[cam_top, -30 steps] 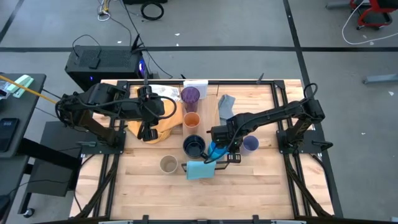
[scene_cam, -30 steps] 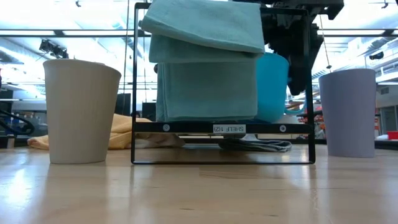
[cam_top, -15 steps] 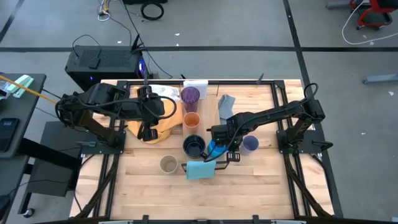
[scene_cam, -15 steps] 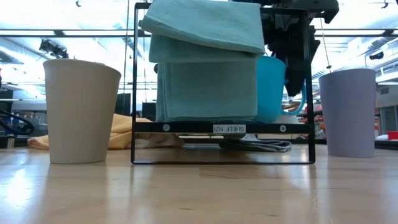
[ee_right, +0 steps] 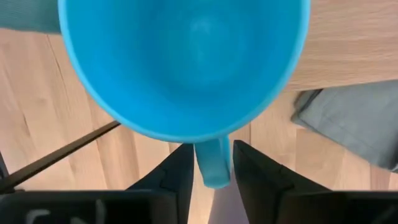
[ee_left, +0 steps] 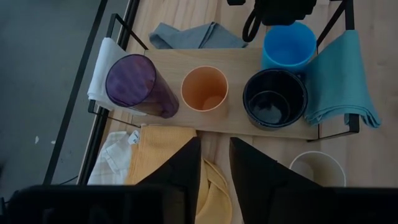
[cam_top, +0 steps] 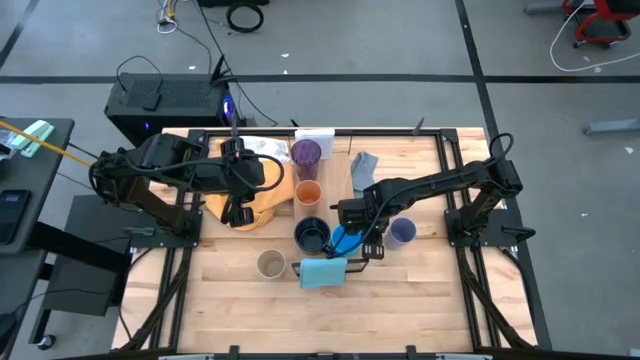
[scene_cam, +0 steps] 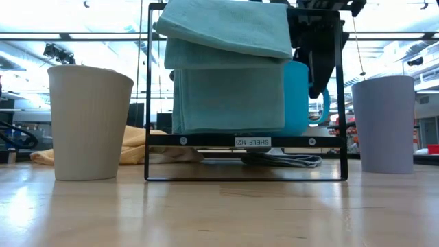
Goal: Stack small to large cups/mugs on shelf
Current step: Put the blue mug on the shelf, then put the light brown cup on the shelf
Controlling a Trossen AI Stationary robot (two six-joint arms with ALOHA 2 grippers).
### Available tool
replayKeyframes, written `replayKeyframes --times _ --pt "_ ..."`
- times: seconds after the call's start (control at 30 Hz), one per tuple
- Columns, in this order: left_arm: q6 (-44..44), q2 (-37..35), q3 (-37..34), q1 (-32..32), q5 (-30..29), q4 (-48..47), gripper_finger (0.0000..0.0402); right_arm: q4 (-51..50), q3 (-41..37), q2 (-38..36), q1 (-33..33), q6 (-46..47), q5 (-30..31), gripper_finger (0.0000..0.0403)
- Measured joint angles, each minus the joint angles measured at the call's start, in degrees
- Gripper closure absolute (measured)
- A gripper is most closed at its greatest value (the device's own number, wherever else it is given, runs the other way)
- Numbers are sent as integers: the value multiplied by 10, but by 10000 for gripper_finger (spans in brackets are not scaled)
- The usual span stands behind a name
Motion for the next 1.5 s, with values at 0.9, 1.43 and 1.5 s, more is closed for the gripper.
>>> replayKeyframes --times 0.9,1.43,1.5 --pt "-3 0 0 0 0 0 316 -23 0 0 -25 -15 -34 259" --pt "-11 0 0 0 0 -6 312 -56 89 -1 -34 -32 -49 258" --pt "-21 0 0 0 1 -15 311 -96 112 -1 -35 -36 -34 258"
